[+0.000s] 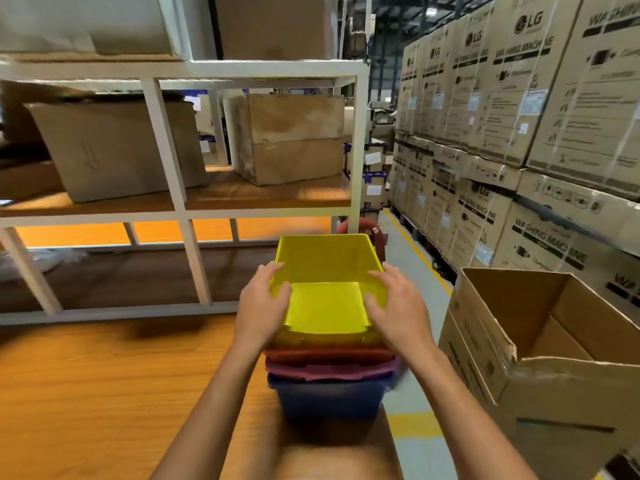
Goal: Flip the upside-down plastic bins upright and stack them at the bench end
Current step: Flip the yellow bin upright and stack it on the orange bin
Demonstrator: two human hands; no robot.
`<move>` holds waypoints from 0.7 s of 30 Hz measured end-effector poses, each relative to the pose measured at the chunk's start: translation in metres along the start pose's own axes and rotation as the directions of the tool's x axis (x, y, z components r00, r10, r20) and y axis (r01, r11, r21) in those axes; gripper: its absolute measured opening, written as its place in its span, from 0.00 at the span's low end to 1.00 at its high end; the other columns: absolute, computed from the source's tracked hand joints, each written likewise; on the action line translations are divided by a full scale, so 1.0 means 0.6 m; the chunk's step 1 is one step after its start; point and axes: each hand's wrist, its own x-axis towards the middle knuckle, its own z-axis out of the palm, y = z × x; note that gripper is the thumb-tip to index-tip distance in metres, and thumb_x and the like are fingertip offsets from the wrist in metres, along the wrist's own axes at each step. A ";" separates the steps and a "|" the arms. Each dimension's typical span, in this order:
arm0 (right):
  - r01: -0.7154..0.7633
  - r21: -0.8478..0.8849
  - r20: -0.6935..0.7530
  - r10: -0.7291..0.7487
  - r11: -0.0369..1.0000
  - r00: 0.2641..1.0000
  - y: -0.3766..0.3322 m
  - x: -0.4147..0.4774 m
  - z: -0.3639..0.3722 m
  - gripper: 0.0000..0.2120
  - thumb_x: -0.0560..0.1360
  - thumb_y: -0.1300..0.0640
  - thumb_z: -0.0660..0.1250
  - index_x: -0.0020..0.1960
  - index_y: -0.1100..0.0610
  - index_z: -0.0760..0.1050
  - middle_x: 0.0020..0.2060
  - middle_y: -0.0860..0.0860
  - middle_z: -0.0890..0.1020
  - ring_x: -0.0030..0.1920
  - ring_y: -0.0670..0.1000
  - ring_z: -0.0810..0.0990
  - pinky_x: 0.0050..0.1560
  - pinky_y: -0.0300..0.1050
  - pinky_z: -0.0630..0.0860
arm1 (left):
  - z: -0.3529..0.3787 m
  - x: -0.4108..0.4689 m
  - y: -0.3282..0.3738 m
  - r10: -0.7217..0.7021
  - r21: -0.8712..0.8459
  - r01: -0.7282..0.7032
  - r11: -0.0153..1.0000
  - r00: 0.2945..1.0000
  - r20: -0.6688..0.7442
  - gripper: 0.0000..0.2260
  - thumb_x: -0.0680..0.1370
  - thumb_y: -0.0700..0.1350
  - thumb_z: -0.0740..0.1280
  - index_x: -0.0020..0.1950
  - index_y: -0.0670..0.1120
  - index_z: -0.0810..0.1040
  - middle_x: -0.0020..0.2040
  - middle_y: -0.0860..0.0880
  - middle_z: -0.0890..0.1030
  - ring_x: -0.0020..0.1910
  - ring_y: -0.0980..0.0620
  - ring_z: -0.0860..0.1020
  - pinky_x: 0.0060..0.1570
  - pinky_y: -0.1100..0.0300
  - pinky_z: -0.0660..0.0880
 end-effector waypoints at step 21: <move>0.388 0.212 -0.168 -0.357 0.897 0.919 -0.076 -0.101 0.084 0.23 0.75 0.48 0.65 0.67 0.57 0.76 0.73 0.57 0.71 0.77 0.56 0.62 0.74 0.43 0.62 | -0.030 -0.113 -0.033 0.278 0.270 -0.252 0.929 0.959 -0.062 0.24 0.81 0.52 0.60 0.75 0.43 0.70 0.78 0.44 0.65 0.80 0.47 0.56 0.75 0.44 0.62</move>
